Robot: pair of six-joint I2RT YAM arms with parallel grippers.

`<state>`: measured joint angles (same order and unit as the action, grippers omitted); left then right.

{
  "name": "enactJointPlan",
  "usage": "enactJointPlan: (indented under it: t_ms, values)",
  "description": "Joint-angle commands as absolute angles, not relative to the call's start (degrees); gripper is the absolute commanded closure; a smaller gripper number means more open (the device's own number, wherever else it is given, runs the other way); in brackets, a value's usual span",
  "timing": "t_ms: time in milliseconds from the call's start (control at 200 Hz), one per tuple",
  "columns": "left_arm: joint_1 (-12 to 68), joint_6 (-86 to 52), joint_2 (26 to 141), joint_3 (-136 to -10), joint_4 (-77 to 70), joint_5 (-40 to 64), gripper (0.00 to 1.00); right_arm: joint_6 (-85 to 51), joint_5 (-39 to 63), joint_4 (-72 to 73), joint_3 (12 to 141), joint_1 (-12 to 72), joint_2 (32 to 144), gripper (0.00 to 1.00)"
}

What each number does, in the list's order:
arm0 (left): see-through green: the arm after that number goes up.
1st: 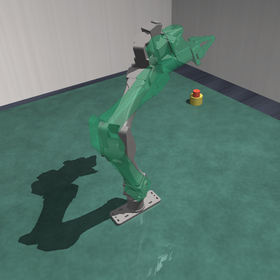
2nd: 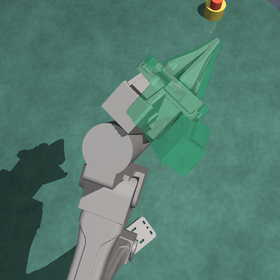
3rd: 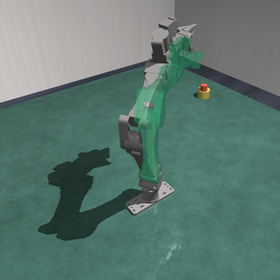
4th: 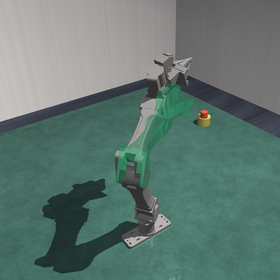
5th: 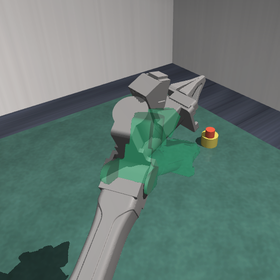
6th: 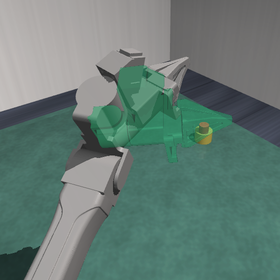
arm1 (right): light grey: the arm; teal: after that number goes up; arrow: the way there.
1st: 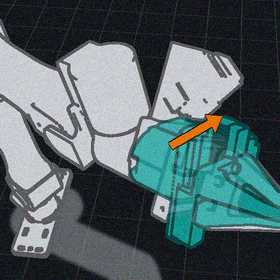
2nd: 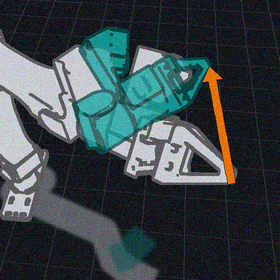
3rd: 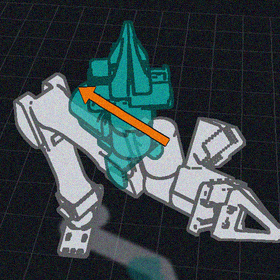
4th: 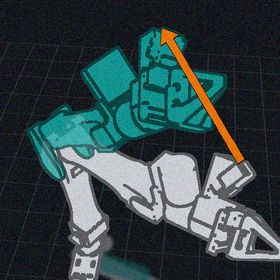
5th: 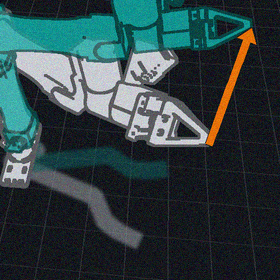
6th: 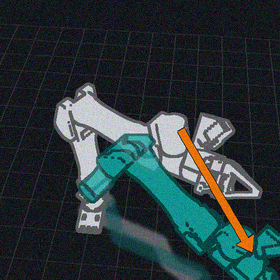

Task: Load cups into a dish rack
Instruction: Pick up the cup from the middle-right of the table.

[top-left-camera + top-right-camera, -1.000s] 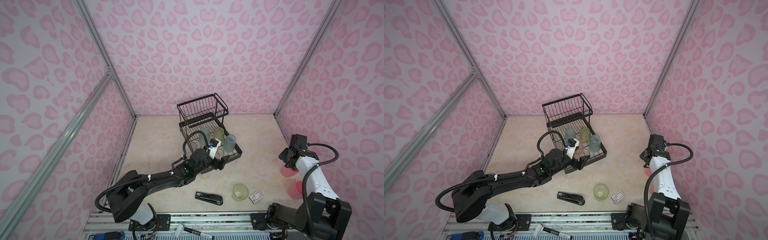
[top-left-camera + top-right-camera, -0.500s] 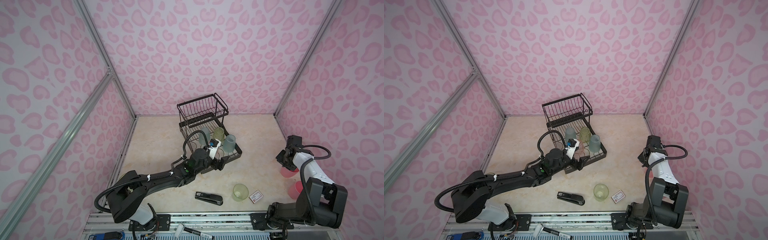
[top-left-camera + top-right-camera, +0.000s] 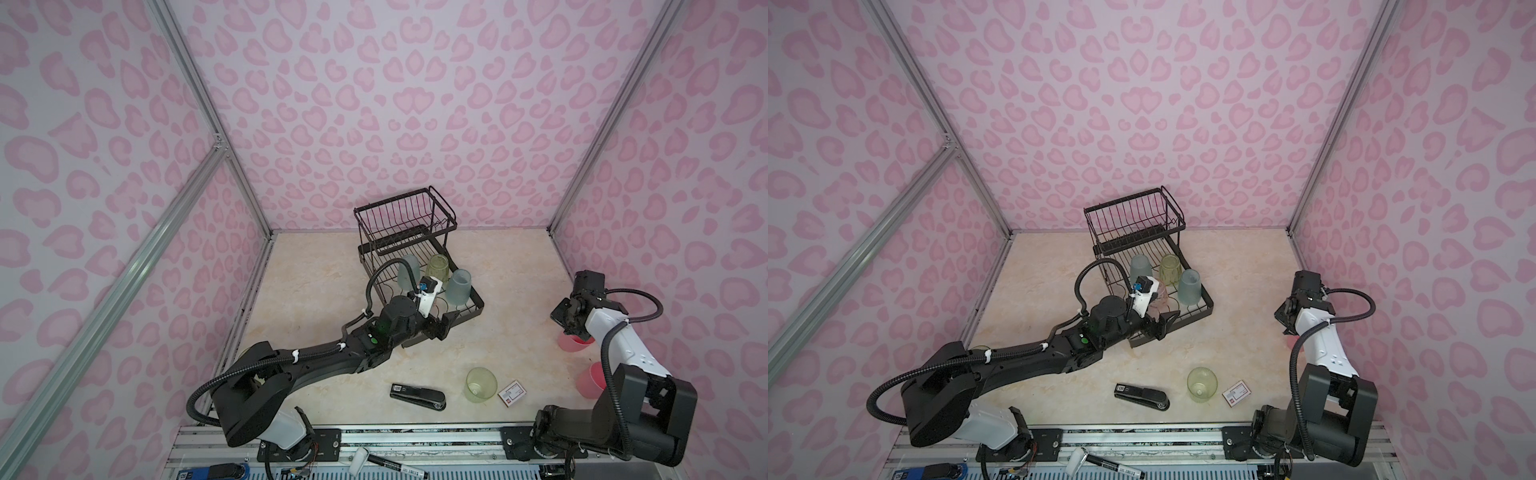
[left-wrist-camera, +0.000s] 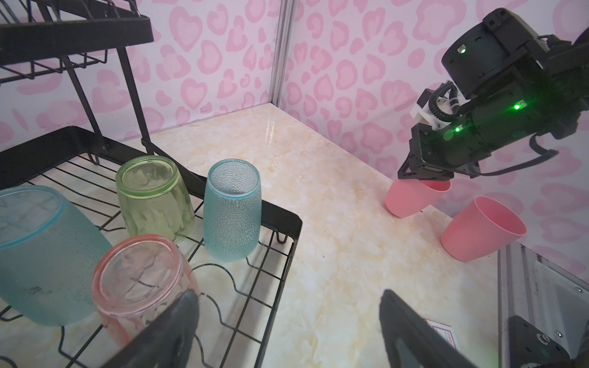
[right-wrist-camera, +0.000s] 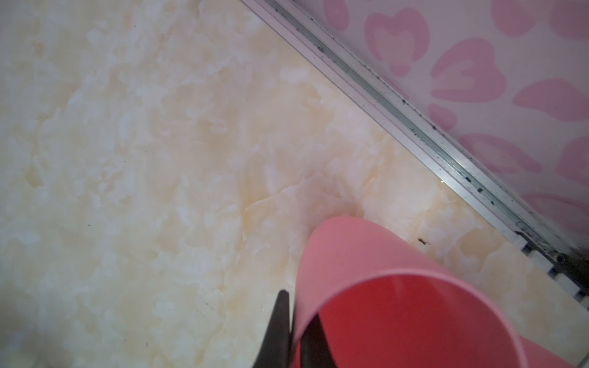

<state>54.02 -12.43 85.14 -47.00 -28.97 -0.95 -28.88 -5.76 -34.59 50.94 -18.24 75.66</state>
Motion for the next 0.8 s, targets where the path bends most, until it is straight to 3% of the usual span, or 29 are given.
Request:
enactJointPlan:
  t_ms: [0, 795]
  values:
    - [54.05, -12.83, 84.03, -47.77, -28.55, -1.68, 0.1, -28.45, -5.61, -34.87, 51.37, -17.7, 74.77, 0.97]
    - [54.01, -15.47, 79.2, -45.2, -24.15, -5.68, 0.1, -27.3, -3.81, -37.08, 59.1, -5.26, 65.11, 1.0]
